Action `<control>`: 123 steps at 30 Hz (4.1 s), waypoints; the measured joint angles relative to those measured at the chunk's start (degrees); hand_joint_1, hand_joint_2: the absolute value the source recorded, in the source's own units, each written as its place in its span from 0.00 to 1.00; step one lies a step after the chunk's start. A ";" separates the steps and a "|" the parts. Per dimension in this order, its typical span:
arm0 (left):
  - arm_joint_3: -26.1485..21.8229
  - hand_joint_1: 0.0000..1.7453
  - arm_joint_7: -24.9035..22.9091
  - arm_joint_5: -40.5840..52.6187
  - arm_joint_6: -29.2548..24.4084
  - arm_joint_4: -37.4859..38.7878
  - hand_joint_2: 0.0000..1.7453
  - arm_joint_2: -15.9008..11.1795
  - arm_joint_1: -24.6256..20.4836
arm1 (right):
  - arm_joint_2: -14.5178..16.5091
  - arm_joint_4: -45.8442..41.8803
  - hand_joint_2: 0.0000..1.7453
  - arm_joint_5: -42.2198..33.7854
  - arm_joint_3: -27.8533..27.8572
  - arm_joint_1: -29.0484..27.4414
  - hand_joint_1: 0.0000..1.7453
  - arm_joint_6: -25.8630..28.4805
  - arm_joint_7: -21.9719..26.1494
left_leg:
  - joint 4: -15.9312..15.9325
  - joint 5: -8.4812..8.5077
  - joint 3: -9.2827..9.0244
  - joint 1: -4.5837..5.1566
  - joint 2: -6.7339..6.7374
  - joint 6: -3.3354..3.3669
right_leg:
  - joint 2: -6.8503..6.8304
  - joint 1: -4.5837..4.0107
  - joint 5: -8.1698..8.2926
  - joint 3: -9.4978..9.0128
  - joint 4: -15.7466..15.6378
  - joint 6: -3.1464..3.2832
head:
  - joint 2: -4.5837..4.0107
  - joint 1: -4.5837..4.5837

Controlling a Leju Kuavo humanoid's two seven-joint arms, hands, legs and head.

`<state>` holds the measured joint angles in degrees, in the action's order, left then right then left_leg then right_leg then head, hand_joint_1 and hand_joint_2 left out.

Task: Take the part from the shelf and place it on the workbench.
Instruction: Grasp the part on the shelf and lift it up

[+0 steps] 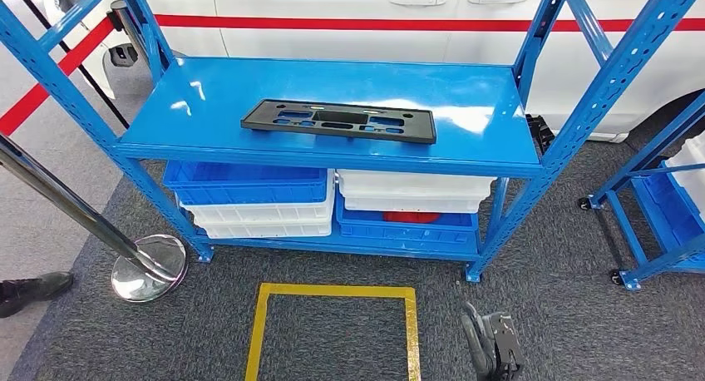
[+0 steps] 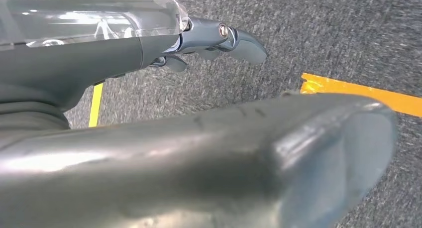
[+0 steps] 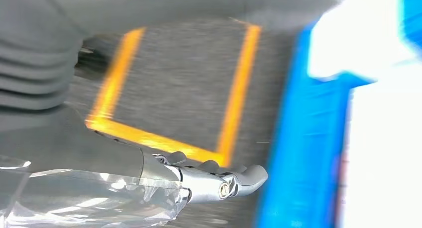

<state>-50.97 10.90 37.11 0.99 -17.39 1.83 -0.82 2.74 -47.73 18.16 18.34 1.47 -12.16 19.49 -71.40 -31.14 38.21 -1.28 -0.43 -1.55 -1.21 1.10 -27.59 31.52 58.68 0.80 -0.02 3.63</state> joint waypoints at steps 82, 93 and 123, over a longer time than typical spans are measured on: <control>-29.05 0.00 5.31 13.68 -0.42 4.33 0.00 3.02 -5.55 | -11.11 -59.40 0.00 -28.34 -34.41 7.16 0.00 -12.16 16.21 | 14.34 -0.13 -12.81 1.64 -0.05 2.55 | 1.19 -1.70 4.86 6.15 -0.35 -0.13 | 0.00 -0.13; -29.03 0.00 5.34 13.92 -0.64 4.40 0.00 2.80 -5.08 | -11.20 -58.03 0.00 -28.91 -36.63 8.35 0.00 -10.06 16.22 | 5.77 -0.35 -0.25 0.43 0.19 0.32 | 1.50 -0.74 -1.50 -3.70 -1.95 0.33 | 0.00 -0.10; -28.76 0.00 5.50 14.80 -2.21 4.47 0.00 2.96 -5.01 | -10.02 -46.56 1.00 -1.68 -44.20 11.50 0.00 17.06 12.03 | 2.80 2.00 -0.32 0.59 0.04 0.53 | 1.16 -0.50 1.80 1.07 -1.38 0.27 | 0.00 -0.11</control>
<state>-79.73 16.40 51.91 -1.21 -12.92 4.79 -5.83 -7.28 -94.29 16.48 -25.86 12.97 4.90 31.52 -68.60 -29.15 37.89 -0.69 -0.39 -1.03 -0.05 0.61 -25.79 32.59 57.30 1.07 -0.02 3.52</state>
